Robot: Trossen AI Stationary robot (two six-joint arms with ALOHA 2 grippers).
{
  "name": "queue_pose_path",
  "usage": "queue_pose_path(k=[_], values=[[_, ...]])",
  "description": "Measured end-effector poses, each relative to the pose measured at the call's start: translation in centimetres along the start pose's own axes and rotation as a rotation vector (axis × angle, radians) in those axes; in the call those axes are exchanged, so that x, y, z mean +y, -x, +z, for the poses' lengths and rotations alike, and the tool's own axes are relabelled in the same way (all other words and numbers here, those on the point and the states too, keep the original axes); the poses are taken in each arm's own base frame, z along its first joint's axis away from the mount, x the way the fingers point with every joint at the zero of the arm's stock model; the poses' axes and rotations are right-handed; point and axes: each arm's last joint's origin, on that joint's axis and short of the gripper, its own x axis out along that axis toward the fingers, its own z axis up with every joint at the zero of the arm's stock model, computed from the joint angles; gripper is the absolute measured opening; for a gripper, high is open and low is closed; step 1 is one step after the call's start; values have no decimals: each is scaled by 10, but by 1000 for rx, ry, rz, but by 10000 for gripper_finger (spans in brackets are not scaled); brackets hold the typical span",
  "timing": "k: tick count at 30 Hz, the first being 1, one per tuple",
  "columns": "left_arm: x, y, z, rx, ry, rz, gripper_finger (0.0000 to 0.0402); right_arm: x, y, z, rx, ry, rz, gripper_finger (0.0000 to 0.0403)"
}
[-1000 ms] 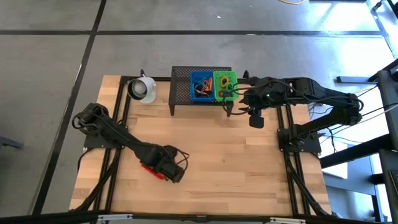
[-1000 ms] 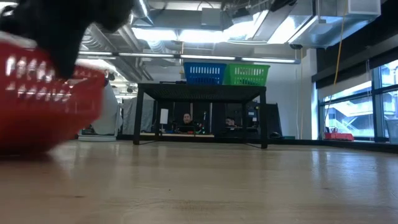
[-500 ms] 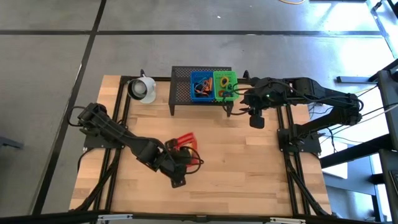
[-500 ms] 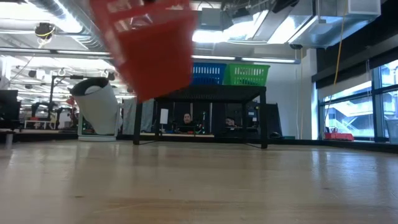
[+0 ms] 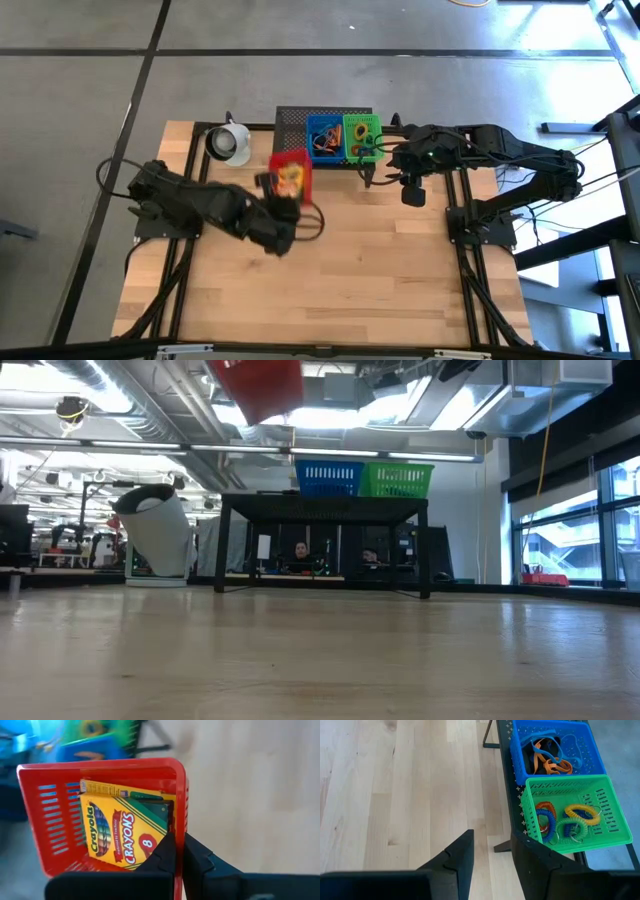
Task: Pick & Place Office Desk Supplies
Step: Put the red bin on the shelf
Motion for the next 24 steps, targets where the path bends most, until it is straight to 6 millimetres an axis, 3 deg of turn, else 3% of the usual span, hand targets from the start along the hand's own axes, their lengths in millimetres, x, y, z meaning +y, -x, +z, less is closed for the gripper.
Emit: queue_pose_path(k=[6,11,17,20,24], values=[[50,-10,4,65,-67,104,4,0,0,0,-1,7,0,130],[98,-39,6,185,-108,108,4,-1,0,0,0,5,-2,130],[155,-67,-4,294,-17,35,4,-4,-1,0,3,-10,-11,130],[174,-75,-8,312,-3,52,4,-4,-1,0,4,-11,-22,130],[186,-96,-10,277,-4,17,5,-5,-1,0,8,-11,-63,130]])
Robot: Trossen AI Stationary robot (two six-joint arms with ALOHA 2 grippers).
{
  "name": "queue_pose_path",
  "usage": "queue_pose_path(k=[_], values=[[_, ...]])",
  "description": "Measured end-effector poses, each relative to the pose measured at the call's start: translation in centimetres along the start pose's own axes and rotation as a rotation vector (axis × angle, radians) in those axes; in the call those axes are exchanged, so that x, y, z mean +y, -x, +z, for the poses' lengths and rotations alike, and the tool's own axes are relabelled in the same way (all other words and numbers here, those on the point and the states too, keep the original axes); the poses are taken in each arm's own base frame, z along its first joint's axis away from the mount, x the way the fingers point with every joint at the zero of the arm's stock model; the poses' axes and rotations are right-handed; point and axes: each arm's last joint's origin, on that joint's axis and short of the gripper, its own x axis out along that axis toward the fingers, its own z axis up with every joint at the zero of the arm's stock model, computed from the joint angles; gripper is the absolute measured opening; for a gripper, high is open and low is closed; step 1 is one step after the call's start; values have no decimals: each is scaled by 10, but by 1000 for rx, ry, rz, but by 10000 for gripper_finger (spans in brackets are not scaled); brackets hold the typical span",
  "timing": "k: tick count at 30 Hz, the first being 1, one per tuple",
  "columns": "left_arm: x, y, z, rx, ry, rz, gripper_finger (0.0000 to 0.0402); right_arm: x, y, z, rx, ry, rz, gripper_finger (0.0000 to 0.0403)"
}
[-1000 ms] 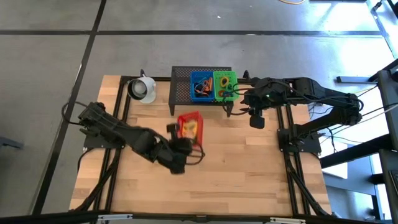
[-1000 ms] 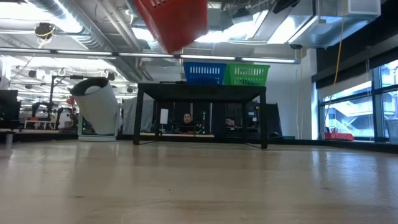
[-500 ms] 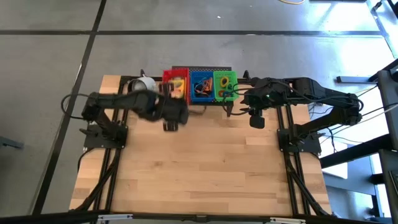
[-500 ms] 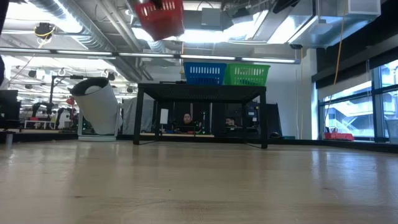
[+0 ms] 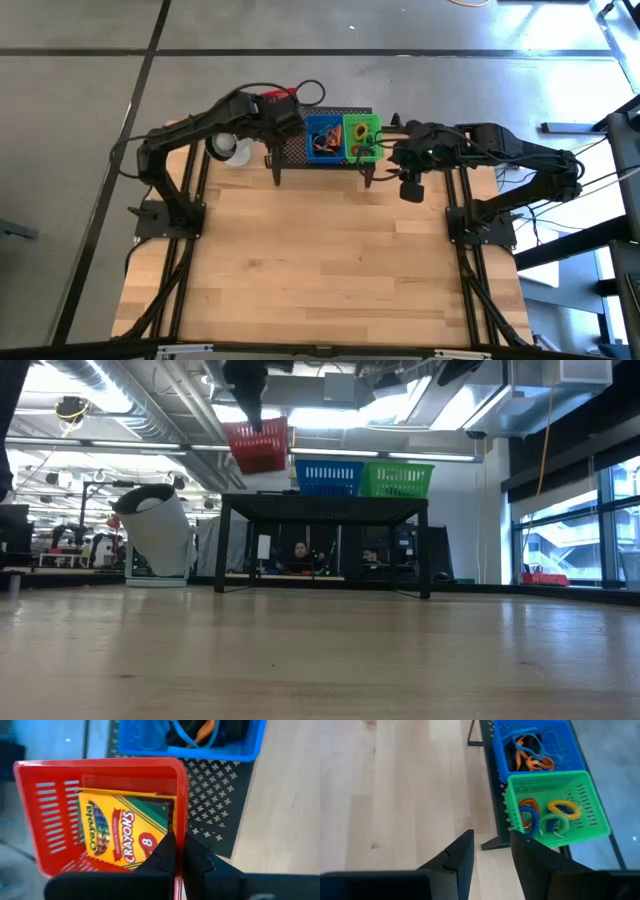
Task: Pick & Place Office Desk Supplies
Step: Put the red bin on the shelf
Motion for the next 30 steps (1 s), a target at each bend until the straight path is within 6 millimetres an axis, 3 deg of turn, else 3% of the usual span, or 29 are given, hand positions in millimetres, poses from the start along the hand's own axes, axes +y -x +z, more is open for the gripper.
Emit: queue_pose_path(k=[5,13,30], values=[[2,-29,-3,33,-88,-10,6,-1,0,0,4,2,-42,130],[0,-56,-7,31,-91,-114,7,-3,0,0,6,0,-62,130],[-9,-62,-4,8,-45,-210,8,-13,-2,-2,17,-32,-84,130]])
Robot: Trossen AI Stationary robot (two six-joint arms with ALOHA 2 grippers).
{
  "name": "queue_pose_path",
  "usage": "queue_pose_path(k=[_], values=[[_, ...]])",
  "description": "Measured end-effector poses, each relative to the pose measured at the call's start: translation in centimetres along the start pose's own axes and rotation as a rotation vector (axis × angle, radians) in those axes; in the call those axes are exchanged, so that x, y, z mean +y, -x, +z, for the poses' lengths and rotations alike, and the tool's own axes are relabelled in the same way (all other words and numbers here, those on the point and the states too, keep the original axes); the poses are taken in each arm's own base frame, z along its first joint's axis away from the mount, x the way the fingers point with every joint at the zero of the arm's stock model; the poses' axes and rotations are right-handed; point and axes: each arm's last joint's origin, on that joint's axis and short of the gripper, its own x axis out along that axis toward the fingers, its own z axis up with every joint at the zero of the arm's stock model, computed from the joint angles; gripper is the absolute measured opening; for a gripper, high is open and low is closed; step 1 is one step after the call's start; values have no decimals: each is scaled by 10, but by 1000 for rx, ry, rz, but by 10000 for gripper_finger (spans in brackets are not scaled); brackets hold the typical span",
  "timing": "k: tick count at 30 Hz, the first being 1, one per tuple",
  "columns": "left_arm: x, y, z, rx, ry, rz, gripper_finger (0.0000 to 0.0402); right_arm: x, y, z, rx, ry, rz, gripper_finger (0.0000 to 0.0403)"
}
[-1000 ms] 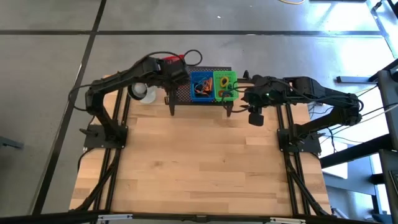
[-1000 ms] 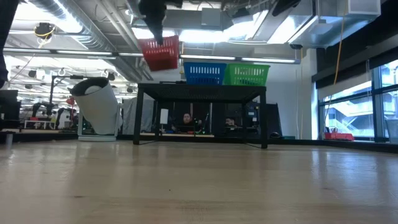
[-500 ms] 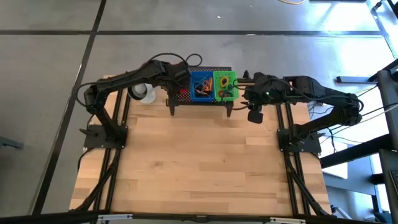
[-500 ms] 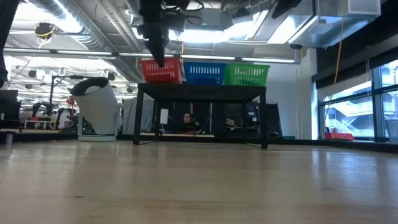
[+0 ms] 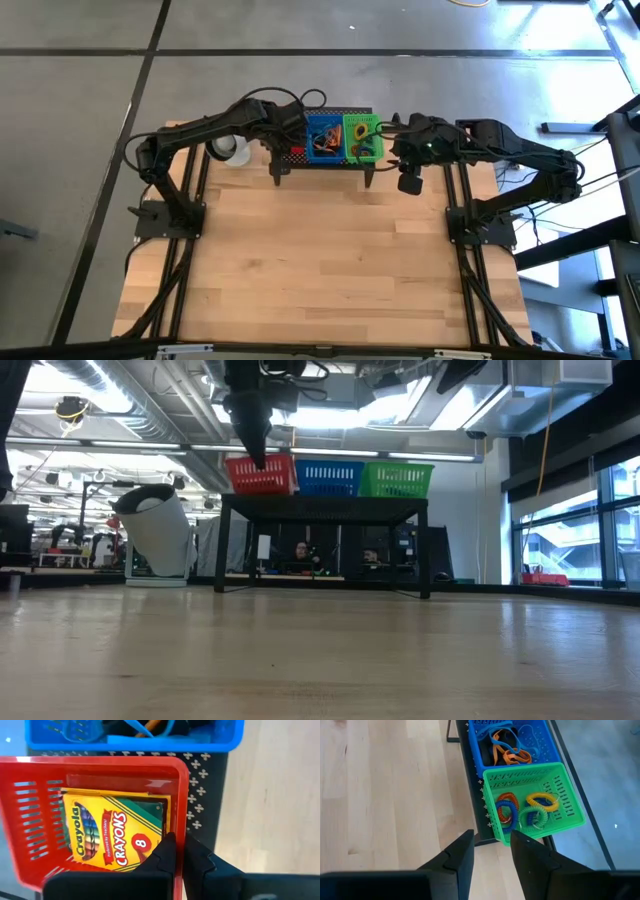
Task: Pick & Place Office Desk Supplies
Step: Put the red bin on the shelf
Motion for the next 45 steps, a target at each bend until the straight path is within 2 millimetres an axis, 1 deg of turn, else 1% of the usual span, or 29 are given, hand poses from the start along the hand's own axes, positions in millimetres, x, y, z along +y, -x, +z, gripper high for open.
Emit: queue_pose_path(k=[5,15,31,36,45], values=[[-3,0,-2,23,17,-23,15,0,0,0,0,0,-1,130],[-13,2,1,16,-15,-32,19,0,0,0,0,15,-1,130],[-20,3,4,8,-69,-33,24,0,0,0,0,16,0,130],[-22,4,4,17,-72,5,42,0,0,0,0,16,0,130],[-26,5,5,17,-34,16,96,0,0,0,0,16,0,130]])
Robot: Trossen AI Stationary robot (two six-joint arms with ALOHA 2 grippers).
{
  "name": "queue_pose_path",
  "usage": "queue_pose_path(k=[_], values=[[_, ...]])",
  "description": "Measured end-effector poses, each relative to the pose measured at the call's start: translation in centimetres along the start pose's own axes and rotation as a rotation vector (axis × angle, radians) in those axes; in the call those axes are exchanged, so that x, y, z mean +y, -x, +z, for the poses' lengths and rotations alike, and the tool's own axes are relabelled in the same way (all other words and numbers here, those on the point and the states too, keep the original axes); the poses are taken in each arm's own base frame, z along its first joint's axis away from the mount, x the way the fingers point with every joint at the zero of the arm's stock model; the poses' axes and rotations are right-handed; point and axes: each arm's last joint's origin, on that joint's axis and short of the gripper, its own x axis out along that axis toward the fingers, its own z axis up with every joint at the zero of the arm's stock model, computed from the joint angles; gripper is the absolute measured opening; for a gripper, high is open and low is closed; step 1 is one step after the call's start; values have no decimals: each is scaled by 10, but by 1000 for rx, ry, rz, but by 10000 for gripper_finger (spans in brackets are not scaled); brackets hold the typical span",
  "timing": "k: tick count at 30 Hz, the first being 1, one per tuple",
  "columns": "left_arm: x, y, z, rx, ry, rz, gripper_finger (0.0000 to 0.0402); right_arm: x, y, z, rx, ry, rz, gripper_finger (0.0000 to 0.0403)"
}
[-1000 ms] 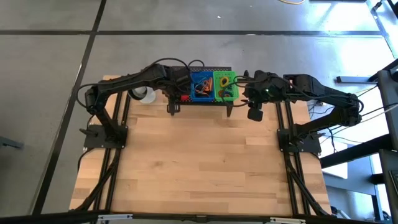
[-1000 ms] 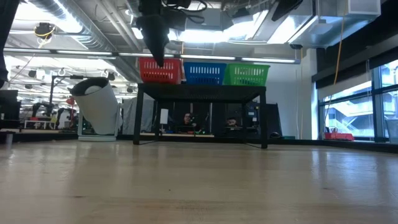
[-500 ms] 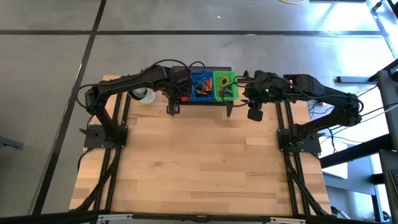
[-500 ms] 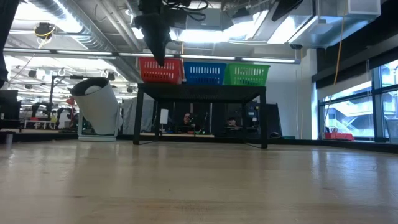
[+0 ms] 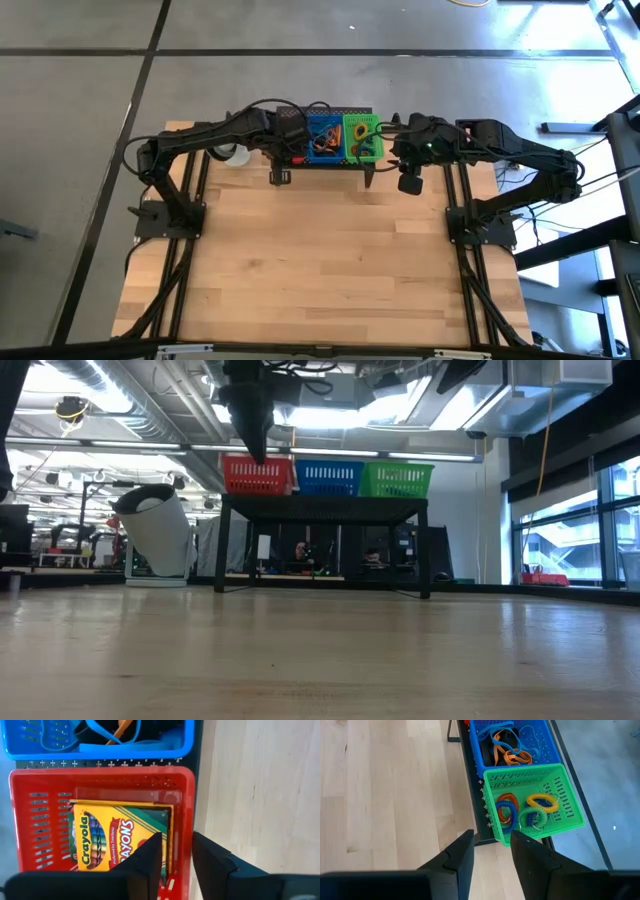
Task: Pick & Place Office Desk Supplies
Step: Put the red bin on the shelf, then return to Home Position
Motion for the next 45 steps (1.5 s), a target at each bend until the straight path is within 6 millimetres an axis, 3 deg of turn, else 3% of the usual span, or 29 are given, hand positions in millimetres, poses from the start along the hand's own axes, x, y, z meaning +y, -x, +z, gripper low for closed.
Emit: queue_pose_path(k=[10,16,22,25,28,38,45], values=[[0,7,0,1,-2,2,123,0,0,0,0,0,0,130],[8,42,0,-55,10,25,111,-1,0,-1,11,-26,-54,130],[14,86,-13,-142,101,42,102,-5,1,-4,39,-198,-202,130],[14,101,-19,-202,177,46,100,-4,1,-5,48,-131,-219,130],[15,108,-23,-238,222,49,100,-4,1,-4,53,-56,-194,130],[16,106,-23,-238,282,-9,99,-6,0,-4,42,-75,-131,130],[26,125,-54,-285,372,-39,100,-11,6,-26,-33,-155,-5,130]])
